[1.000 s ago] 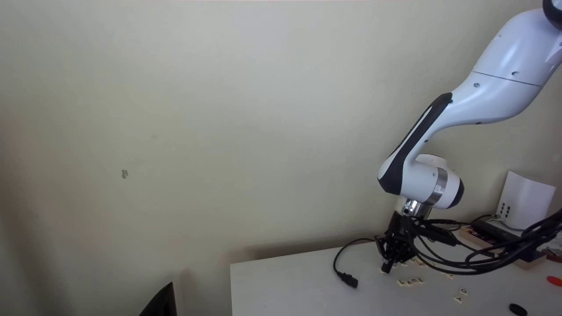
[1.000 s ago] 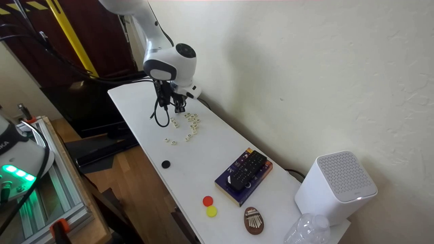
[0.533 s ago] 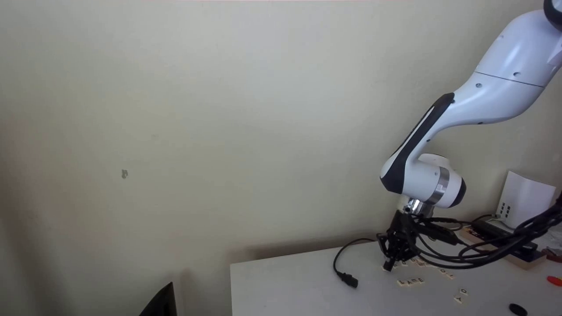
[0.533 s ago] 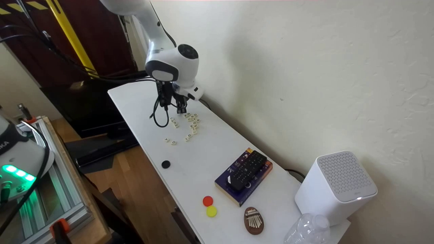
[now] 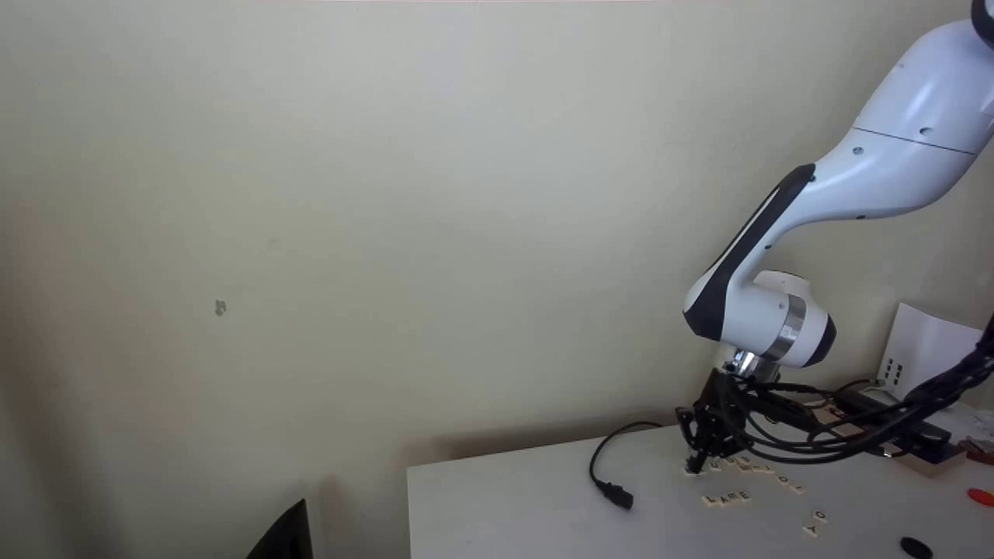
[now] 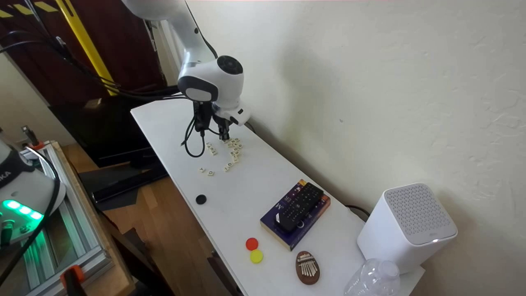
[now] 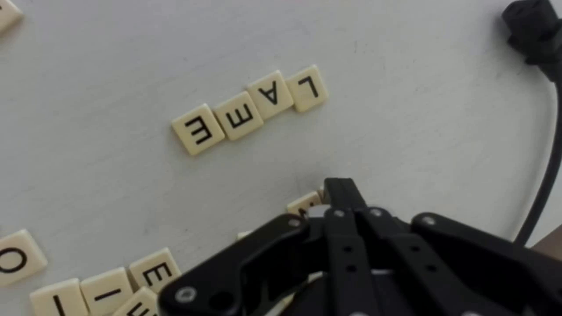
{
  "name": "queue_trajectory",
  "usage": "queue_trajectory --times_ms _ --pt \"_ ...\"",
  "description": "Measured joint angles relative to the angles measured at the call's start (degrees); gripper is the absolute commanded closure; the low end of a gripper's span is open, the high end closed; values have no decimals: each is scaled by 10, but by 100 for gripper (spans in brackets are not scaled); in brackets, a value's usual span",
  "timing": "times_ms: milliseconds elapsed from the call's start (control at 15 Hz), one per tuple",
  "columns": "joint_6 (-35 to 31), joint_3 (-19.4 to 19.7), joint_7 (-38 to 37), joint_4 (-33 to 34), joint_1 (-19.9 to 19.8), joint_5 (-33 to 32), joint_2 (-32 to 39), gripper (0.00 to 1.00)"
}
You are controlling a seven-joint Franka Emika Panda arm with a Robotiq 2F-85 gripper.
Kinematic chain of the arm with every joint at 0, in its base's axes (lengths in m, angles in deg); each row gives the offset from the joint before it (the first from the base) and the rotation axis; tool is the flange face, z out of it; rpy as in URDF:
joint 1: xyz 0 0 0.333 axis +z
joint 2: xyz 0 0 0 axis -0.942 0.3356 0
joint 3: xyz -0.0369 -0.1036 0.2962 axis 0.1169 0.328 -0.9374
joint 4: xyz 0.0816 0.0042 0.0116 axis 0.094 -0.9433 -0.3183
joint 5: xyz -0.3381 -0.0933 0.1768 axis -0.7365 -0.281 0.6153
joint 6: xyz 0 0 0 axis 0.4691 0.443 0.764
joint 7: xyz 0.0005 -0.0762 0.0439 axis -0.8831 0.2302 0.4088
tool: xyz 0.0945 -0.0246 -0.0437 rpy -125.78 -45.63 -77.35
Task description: Arrange the letter tiles
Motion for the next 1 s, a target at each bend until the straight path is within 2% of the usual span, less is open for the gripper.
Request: queue_trajectory --times_ms 400,667,1000 --pt "-65 -47 1 -24 -37 1 -14 100" --pt "-67 -71 12 -49 -51 0 -32 100" --pt "-64 -77 29 -85 -52 -5 -56 100"
